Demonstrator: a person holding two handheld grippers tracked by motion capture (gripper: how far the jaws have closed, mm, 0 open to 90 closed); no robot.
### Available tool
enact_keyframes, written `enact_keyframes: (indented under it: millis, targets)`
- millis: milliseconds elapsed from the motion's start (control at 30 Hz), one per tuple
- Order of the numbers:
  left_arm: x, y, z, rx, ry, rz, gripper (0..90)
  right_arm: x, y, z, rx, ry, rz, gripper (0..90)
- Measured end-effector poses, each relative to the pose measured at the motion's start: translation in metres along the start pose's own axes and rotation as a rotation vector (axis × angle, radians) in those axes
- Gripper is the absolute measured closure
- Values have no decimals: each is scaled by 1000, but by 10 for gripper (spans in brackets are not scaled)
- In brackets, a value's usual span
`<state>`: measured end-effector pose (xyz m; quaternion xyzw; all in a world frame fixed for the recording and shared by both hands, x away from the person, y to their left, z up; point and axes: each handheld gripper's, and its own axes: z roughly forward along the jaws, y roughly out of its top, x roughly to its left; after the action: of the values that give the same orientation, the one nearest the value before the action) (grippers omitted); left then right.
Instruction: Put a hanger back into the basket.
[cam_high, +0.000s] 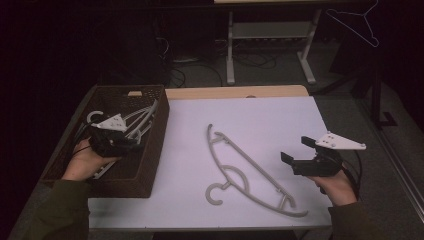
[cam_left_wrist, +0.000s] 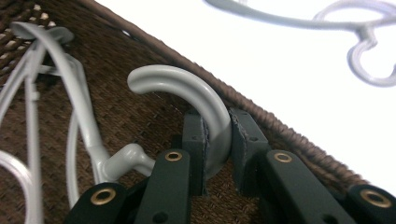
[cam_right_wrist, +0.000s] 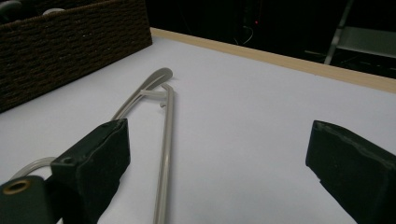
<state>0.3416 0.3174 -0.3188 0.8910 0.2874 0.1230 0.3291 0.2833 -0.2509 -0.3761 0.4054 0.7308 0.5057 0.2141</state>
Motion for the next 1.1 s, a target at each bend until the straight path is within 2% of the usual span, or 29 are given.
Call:
enact_keyframes:
  millis: [100,367,500,600,800,867,1000,1033,1100]
  targets:
    - [5,4,-12,-40,3,-45,782,0,0,0,-1,-1,4,61]
    - [26,5,-44,-90,76,-149,791,-1,0,0,0,1,2,61]
    - [41,5,-58,-118,121,-180,788,-1,0,1,1,-1,4,61]
    - [54,5,-66,-125,171,-194,785,-1,0,1,1,0,3,61]
    - [81,-3,-69,-120,250,-285,794,-2,-1,0,0,-3,7,61]
    - [90,-8,-69,-129,263,-316,804,-2,-1,0,1,-4,7,61]
    - [106,-17,-67,-122,292,-357,808,-2,-2,0,4,-4,11,61]
    - [109,-20,-65,-119,287,-369,805,-2,-2,0,4,-5,9,61]
    - [114,-24,-61,-84,314,-366,787,-2,-3,0,6,-6,13,61]
